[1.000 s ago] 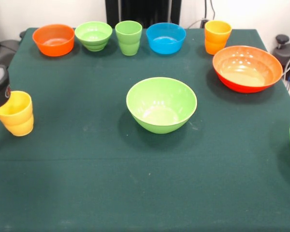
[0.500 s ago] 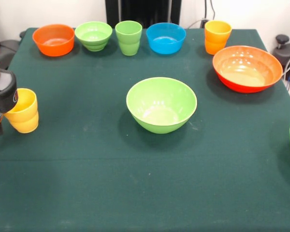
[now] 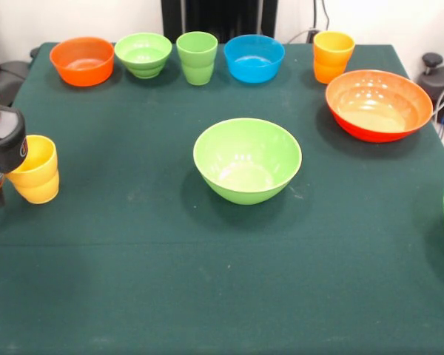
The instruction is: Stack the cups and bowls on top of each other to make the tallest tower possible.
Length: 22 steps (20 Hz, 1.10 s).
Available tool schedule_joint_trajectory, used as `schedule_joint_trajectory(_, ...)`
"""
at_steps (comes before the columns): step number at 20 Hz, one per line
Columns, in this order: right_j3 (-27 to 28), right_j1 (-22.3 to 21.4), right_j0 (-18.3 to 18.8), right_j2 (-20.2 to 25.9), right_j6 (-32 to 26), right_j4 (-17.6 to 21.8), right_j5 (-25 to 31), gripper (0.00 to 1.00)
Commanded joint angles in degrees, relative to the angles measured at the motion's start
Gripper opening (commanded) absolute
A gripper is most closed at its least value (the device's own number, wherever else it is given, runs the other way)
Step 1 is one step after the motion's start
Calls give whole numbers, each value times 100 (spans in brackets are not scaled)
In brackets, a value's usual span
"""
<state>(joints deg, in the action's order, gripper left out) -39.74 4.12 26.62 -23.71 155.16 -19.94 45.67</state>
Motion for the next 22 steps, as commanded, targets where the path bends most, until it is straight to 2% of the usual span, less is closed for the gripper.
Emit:
schedule_joint_trajectory(1,-66,-15,-181,668,196,-34,-162,100)
schedule_joint_trajectory(3,-241,-124,-221,755,240,-113,-134,100)
schedule_joint_trajectory(6,-600,-338,-482,692,722,-273,-52,100)
schedule_joint_trajectory(10,-696,-362,-646,545,1257,-486,70,100)
schedule_joint_trajectory(15,-713,-319,-770,391,1502,-675,105,100)
schedule_joint_trajectory(22,-783,-298,-790,288,1440,-818,23,100)
